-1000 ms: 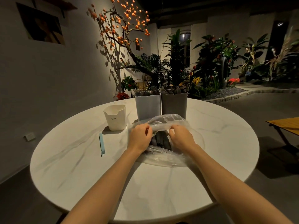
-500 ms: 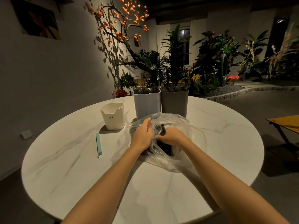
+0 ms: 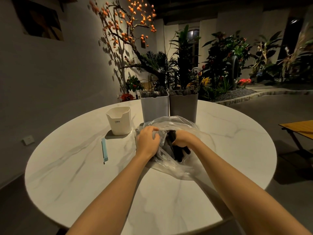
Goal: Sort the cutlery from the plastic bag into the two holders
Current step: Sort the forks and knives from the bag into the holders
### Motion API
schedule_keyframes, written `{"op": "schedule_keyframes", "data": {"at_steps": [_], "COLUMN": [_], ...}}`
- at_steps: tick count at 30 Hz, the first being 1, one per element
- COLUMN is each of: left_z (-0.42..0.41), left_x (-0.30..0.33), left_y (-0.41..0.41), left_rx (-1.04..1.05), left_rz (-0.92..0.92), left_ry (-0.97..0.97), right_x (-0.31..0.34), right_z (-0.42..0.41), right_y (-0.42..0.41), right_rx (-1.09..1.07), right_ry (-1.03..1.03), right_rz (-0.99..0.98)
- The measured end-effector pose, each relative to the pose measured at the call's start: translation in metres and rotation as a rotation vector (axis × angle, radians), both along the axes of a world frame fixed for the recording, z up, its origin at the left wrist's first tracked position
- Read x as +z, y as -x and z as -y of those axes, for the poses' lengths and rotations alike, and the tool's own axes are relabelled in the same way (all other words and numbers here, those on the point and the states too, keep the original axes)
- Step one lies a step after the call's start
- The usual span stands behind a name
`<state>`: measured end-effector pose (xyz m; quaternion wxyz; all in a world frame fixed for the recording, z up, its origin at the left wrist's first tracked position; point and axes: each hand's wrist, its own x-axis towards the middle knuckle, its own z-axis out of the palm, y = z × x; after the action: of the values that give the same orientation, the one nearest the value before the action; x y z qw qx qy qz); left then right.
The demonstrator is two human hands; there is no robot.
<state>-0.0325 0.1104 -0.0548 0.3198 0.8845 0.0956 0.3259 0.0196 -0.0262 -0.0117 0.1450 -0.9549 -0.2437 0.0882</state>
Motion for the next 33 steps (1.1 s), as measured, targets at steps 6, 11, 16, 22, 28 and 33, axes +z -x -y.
{"op": "schedule_keyframes", "data": {"at_steps": [6, 11, 16, 22, 28, 33], "left_z": [0.007, 0.011, 0.008, 0.002, -0.007, 0.001], "left_x": [0.008, 0.008, 0.007, 0.005, 0.010, 0.022], "left_y": [0.008, 0.009, 0.008, 0.010, 0.011, 0.020], "left_rx": [-0.015, -0.183, -0.126, -0.063, -0.022, -0.040], "left_rz": [0.170, 0.124, -0.117, -0.149, -0.031, 0.104], "left_ry": [-0.177, -0.171, -0.250, -0.147, 0.072, 0.328], "right_x": [0.013, 0.008, 0.000, -0.005, -0.004, -0.004], "right_z": [0.009, 0.023, 0.048, 0.067, 0.083, 0.086], "right_y": [0.006, 0.004, 0.006, 0.000, 0.001, 0.001], "right_rx": [-0.028, -0.122, -0.081, 0.059, 0.276, 0.433], "right_ry": [-0.104, -0.458, -0.637, -0.746, -0.756, -0.825], "right_rz": [-0.167, -0.479, -0.665, -0.830, -0.877, -0.972]}}
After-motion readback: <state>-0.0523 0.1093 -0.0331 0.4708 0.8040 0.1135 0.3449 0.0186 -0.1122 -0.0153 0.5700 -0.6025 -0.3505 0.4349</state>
